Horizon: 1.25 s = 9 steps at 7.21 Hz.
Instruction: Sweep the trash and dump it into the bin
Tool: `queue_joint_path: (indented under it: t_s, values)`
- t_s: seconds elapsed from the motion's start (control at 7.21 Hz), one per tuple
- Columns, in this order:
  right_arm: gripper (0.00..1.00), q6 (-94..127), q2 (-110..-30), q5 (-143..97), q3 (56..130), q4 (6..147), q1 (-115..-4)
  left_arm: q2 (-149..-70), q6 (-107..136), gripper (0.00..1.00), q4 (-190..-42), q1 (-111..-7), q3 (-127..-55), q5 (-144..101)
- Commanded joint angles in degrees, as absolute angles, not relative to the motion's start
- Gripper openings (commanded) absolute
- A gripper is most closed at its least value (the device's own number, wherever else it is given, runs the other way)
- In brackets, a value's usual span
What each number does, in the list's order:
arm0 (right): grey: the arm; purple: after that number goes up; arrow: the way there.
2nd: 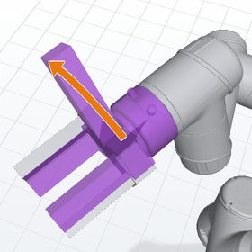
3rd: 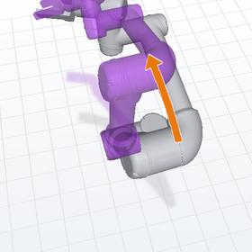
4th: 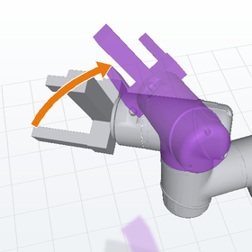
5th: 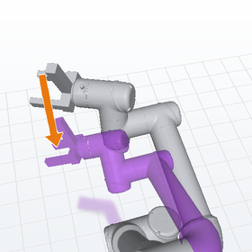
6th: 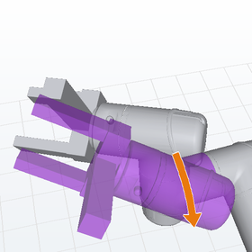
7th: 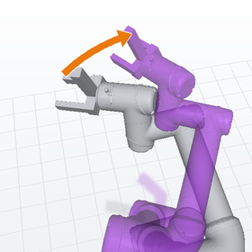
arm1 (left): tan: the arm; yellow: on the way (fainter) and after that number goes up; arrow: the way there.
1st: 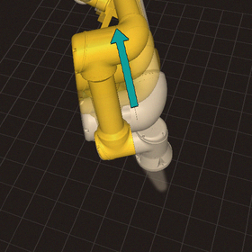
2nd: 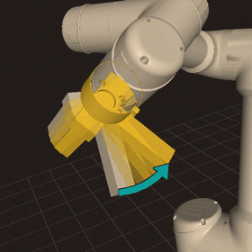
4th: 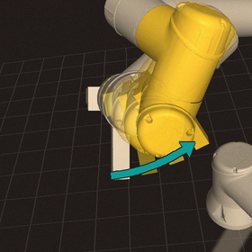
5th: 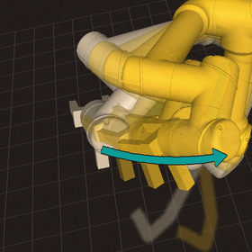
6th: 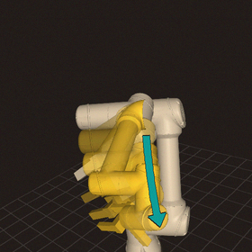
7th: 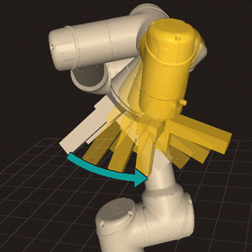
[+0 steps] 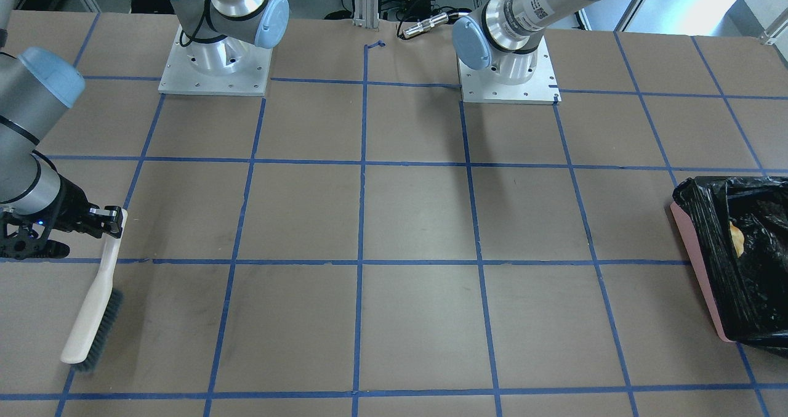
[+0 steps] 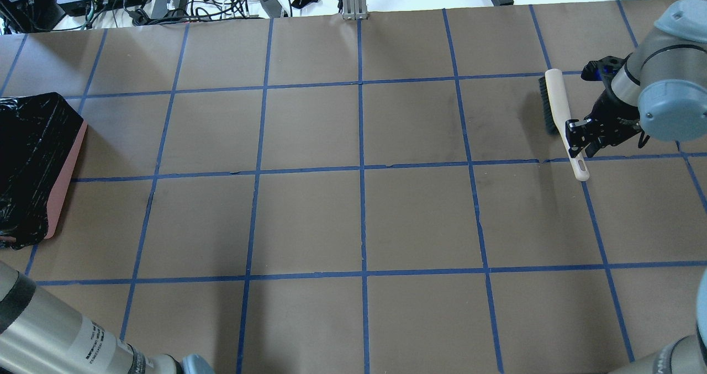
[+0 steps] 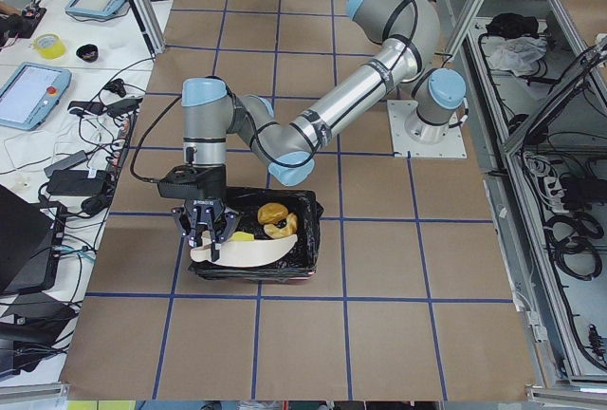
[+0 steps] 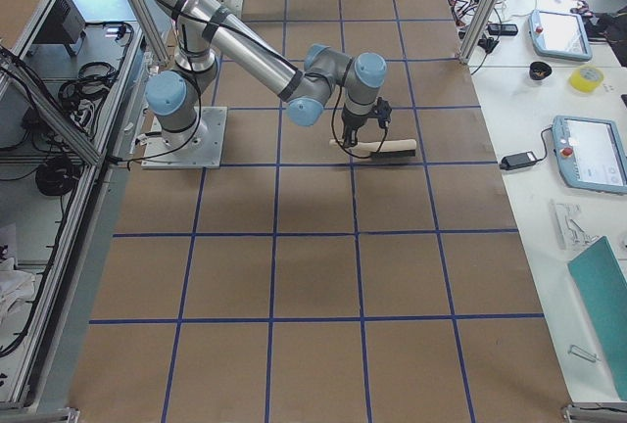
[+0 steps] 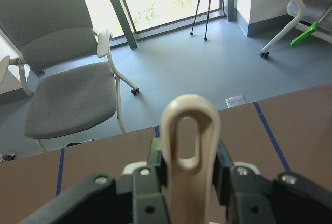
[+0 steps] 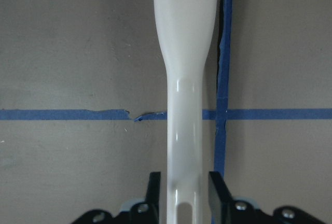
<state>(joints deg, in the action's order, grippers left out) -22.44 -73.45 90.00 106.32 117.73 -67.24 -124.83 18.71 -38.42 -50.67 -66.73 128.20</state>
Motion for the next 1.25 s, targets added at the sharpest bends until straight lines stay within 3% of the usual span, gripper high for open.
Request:
queue_joint_path:
  t_s: [0.0,0.28,0.56,1.11]
  values:
    - [0.73,-22.76,-73.39,90.00,106.43,120.14,-67.24,-125.16,9.01,0.00,-38.15,-51.68,-68.11,130.69]
    - [0.82,-22.33,-73.48,90.00,106.35,120.32,-67.24,-126.38,1.95,0.00,-31.75,-52.29,-69.87,135.25]
    - [0.96,-21.63,-73.91,90.00,104.95,121.37,-67.24,-126.74,-1.12,0.00,-30.33,-52.29,-69.87,138.58]
    - [1.00,-20.92,-82.59,91.14,102.06,113.59,-71.88,-128.23,2.16,0.00,-19.84,-52.38,-68.30,138.70]
